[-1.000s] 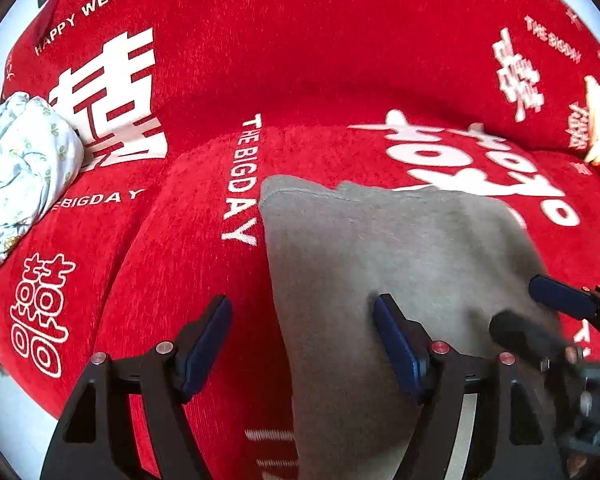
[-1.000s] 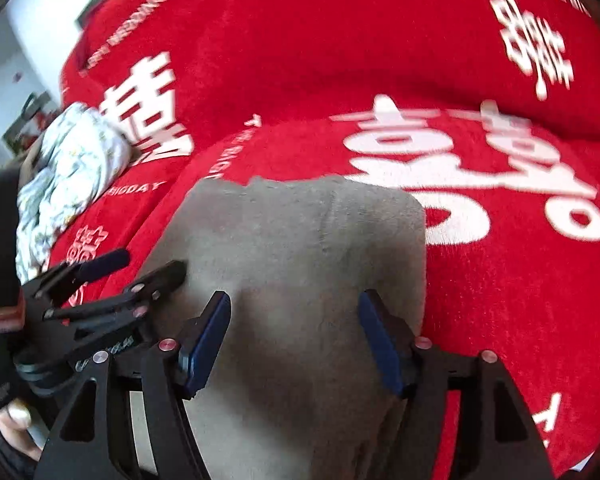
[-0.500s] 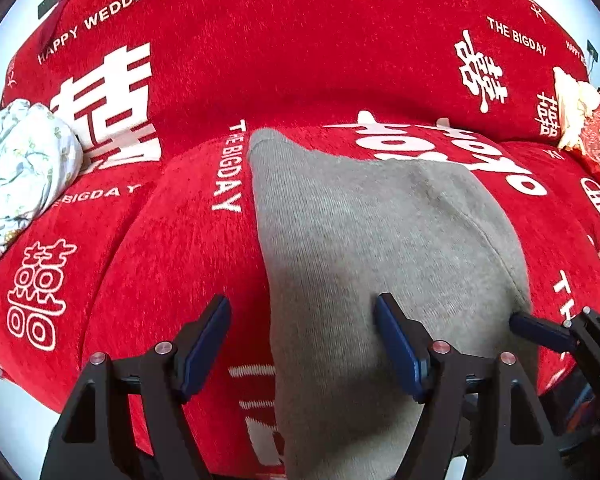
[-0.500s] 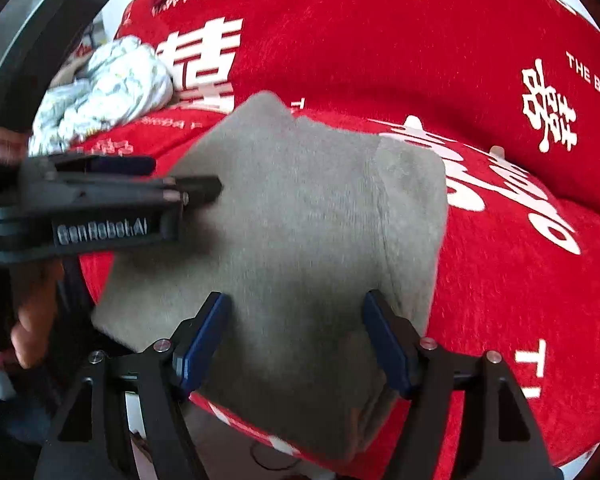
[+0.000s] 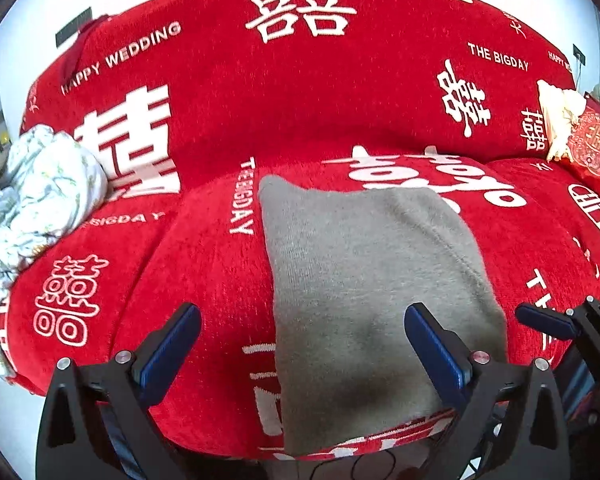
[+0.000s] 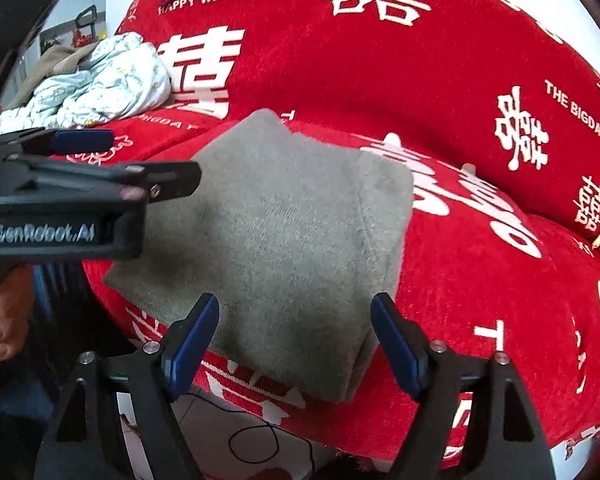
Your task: Fold small clothes
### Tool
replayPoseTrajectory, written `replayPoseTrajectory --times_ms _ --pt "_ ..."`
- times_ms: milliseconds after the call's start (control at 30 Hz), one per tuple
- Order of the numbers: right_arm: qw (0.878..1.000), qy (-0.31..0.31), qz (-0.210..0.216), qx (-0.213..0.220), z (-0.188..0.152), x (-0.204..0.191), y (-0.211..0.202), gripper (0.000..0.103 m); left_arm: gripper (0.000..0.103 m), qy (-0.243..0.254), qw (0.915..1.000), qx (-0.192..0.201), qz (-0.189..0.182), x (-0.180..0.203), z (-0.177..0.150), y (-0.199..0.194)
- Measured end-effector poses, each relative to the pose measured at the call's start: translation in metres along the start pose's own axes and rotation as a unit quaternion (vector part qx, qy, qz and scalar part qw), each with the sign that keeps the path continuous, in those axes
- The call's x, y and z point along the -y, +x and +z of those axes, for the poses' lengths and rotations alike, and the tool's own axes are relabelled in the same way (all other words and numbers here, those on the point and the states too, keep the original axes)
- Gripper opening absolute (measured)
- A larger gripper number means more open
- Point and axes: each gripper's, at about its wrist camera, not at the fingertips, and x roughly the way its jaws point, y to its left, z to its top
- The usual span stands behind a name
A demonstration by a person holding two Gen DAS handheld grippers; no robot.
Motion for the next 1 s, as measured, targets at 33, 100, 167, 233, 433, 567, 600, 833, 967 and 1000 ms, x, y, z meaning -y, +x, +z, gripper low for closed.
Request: replayPoseTrajectory --times_ms 33,100,167,233,433,567,600,833,967,1000 --pt "1.0 0.004 -0.002 0.002 0.001 0.002 -0.002 0.081 0.102 0.001 1.0 0.003 0.006 0.001 0.001 -0.002" --pt "1.0 0.014 -0.004 0.006 0.002 0.006 -0.006 0.081 0.102 -0.001 1.0 0.008 0.004 0.001 0.002 -0.009" --pt "1.0 0.023 -0.007 0.01 0.003 0.01 -0.009 0.081 0.102 -0.01 0.9998 0.009 -0.017 0.0 0.004 -0.013" --pt "0.999 0.03 -0.009 0.014 0.004 0.013 -0.012 0.081 0.102 -0.025 0.9991 0.013 -0.032 -0.003 0.006 -0.019" --pt "0.999 0.034 -0.012 0.026 0.009 0.015 -0.022 0.081 0.102 -0.064 0.9973 0.034 0.001 -0.009 0.005 -0.036" --pt "0.999 0.034 -0.013 0.031 0.012 0.014 -0.027 0.081 0.102 -0.057 0.9979 0.03 0.009 -0.009 0.004 -0.041" --pt "0.999 0.034 -0.013 0.032 0.012 0.014 -0.028 0.081 0.102 -0.055 0.998 0.03 0.01 -0.009 0.004 -0.042" --pt "0.999 0.031 -0.014 0.037 0.014 0.013 -0.033 0.081 0.102 -0.038 0.999 0.023 0.002 0.002 0.005 -0.047" --pt "0.999 0.032 -0.017 0.04 0.015 0.014 -0.036 0.081 0.102 -0.034 0.9991 0.026 0.0 0.005 0.005 -0.052" --pt "0.999 0.032 -0.017 0.041 0.016 0.014 -0.037 0.081 0.102 -0.034 0.9991 0.026 -0.001 0.005 0.005 -0.053"
